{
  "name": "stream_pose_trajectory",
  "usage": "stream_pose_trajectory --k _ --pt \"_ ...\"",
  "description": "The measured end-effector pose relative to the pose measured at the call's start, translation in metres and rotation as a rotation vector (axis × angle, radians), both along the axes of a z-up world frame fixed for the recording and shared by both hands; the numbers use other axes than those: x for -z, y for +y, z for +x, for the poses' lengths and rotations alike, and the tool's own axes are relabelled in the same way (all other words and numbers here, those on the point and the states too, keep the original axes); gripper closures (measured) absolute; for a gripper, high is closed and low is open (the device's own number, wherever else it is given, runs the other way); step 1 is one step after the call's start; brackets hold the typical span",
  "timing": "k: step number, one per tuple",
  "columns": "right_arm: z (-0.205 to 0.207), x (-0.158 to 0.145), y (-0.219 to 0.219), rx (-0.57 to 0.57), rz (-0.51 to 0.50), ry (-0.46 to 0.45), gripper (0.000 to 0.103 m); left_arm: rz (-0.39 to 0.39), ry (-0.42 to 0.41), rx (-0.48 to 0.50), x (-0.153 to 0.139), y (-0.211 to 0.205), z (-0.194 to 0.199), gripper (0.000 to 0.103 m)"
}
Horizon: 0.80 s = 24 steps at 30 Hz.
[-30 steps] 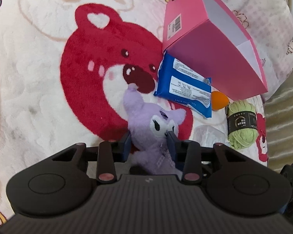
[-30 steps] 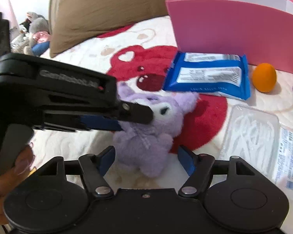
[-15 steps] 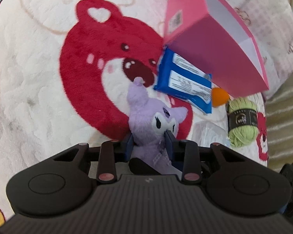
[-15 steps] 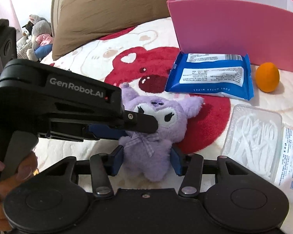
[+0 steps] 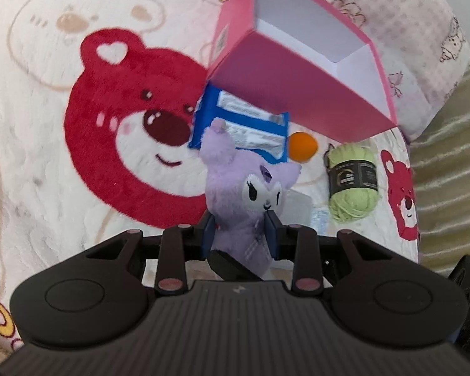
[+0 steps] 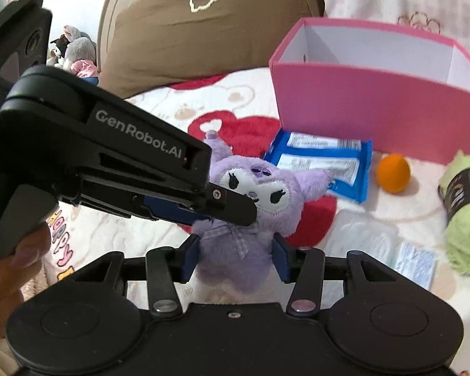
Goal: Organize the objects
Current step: 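Lift the plush doll with both grippers and carry it over the pink box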
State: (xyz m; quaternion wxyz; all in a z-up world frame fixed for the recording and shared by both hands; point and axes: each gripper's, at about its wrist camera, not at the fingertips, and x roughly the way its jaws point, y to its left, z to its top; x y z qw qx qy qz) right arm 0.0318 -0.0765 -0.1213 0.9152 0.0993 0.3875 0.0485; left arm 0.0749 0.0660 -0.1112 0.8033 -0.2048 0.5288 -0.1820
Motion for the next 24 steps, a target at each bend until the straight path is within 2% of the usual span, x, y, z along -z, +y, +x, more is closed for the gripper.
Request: stream_pose_trajectory --k 12,17,24 --pt "-0.015 -0.046 -0.034 0.01 -0.012 -0.005 0.049 -0.058 0.012 0.061 -0.039 -0.03 0.008 0.072" --pt "-0.016 -0.06 -0.044 0.018 -0.023 -0.007 0.049 -0.06 0.005 0.076 -0.056 -0.042 0.014 0.072" --pt "-0.01 -0.088 -0.062 0.023 -0.043 -0.01 0.049 -0.089 -0.049 0.076 -0.082 -0.056 0.024 0.072"
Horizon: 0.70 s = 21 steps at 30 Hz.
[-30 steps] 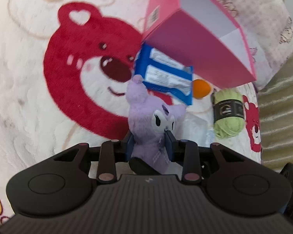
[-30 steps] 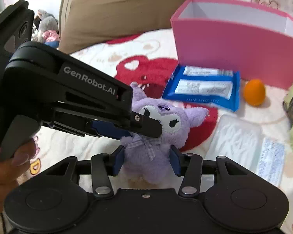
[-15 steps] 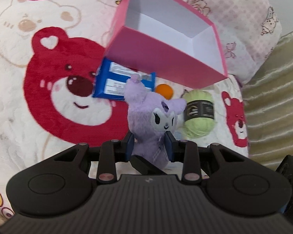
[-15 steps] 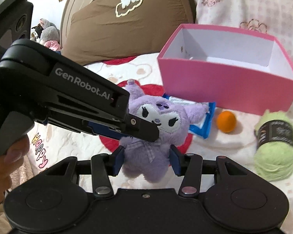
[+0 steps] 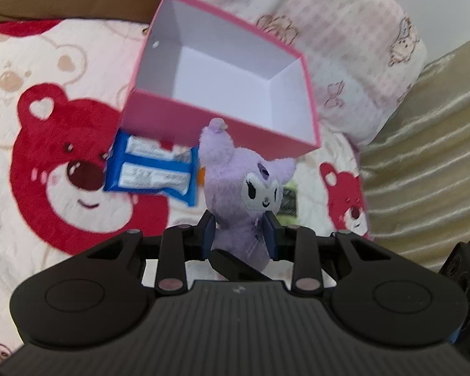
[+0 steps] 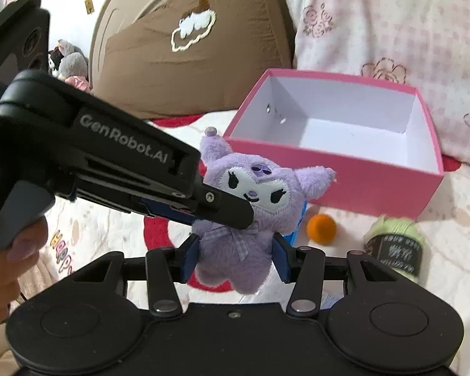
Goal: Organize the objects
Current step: 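Lift the plush doll with both grippers and carry it over the pink box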
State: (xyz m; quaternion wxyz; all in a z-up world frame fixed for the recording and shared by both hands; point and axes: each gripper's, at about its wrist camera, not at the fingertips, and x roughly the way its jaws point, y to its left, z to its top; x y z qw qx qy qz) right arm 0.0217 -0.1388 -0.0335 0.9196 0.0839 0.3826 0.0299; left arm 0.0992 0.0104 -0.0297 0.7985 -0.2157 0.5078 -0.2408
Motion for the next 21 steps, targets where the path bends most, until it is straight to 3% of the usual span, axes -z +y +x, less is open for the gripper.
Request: stream_pose_trajectory --k 3,10,21 --pt "0.0 -0.012 -0.007 0.019 -0.027 -0.02 0.049 -0.043 -0.012 -0.01 -0.006 -0.008 0.005 0.073" --pt "0.005 -0.032 -0.012 0.02 -0.134 -0.004 0.049 -0.046 -0.043 0.041 -0.028 -0.023 0.011 0.072" --pt "0.028 -0.057 -0.035 0.053 -0.127 0.019 0.049 -0.126 -0.025 0.041 -0.053 -0.032 0.048 0.073"
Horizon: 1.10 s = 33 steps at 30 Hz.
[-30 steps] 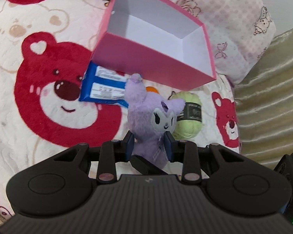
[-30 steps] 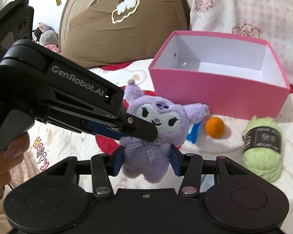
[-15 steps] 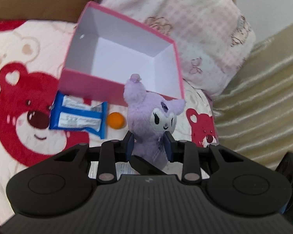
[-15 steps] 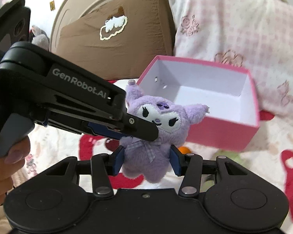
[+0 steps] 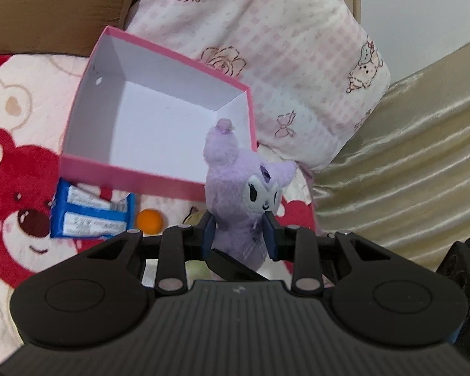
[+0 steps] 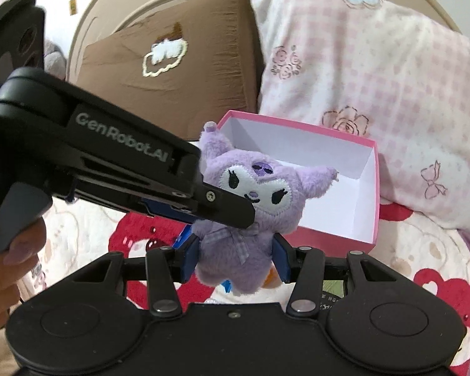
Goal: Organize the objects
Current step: 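Lift the plush doll with both grippers and carry it over the pink box, then lower the doll into the pink box and open both grippers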
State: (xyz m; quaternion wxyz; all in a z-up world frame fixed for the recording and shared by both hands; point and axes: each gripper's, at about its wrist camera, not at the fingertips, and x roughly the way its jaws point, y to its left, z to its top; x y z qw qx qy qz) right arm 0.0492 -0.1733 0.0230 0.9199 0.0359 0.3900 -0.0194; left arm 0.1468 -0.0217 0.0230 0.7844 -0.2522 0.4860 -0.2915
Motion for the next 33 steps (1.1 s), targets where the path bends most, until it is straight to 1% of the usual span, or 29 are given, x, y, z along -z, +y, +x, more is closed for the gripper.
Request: stream_pose_trajectory --k 3,7,9,12,15,18,20,23,25,28,31,33 --pt "0.012 -0.005 -0.011 0.007 0.006 0.005 0.049 -0.023 0.021 0.006 -0.001 -0.006 0.018 0.073" --pt "0.032 -0.008 -0.03 0.031 0.037 0.066 0.049 -0.039 0.063 0.016 0.004 -0.019 0.042 0.073" --pt "0.042 -0.007 -0.038 0.027 0.025 0.092 0.049 -0.04 0.066 0.016 0.006 -0.026 0.054 0.073" --pt "0.055 -0.002 -0.047 0.031 0.011 0.104 0.049 -0.039 0.068 0.011 0.013 -0.034 0.07 0.073" --pt "0.067 0.006 -0.055 0.041 -0.001 0.084 0.049 -0.044 0.08 0.004 0.022 -0.037 0.088 0.073" --pt "0.077 0.019 -0.065 0.056 0.014 0.065 0.049 -0.047 0.094 0.009 0.035 -0.042 0.104 0.073" --pt "0.084 0.029 -0.069 0.053 0.0 0.065 0.049 -0.044 0.097 0.01 0.045 -0.047 0.113 0.073" --pt "0.095 0.044 -0.078 0.056 -0.006 0.076 0.049 -0.014 0.078 0.003 0.057 -0.056 0.122 0.073" --pt "0.105 0.052 -0.082 0.043 -0.028 0.083 0.049 0.017 0.057 0.005 0.061 -0.063 0.128 0.073" --pt "0.117 0.063 -0.09 0.045 -0.023 0.099 0.049 0.05 0.033 0.01 0.068 -0.073 0.138 0.073" --pt "0.128 0.072 -0.096 0.037 -0.042 0.115 0.049 0.054 0.043 0.012 0.078 -0.075 0.148 0.073" --pt "0.135 0.078 -0.102 0.036 -0.022 0.137 0.049 0.048 0.065 0.008 0.087 -0.076 0.154 0.073"
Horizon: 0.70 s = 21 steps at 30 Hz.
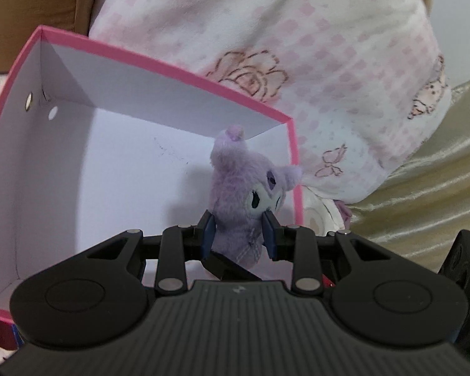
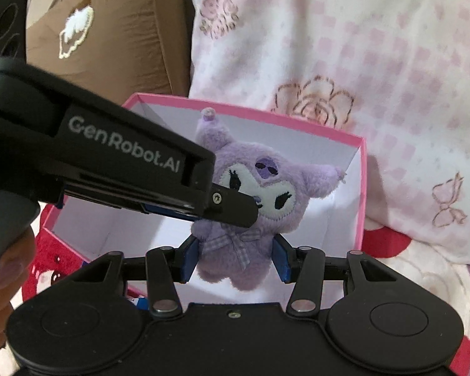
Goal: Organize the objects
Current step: 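Lower the doll into the pink box and open both grippers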
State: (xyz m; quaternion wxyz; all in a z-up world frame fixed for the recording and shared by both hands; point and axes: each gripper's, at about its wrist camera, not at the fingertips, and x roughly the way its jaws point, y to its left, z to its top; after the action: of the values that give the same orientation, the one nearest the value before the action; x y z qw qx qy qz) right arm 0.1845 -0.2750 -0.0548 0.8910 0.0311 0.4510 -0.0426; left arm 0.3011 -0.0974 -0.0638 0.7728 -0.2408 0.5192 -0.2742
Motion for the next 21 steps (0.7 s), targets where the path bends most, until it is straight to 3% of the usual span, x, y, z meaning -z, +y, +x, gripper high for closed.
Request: stream_pose_trajectory --k 21 --pt "0.061 0.047 -0.011 -0.027 -0.098 0.17 0.049 0.001 0.148 -0.098 0.058 -0.016 0.045 0.073"
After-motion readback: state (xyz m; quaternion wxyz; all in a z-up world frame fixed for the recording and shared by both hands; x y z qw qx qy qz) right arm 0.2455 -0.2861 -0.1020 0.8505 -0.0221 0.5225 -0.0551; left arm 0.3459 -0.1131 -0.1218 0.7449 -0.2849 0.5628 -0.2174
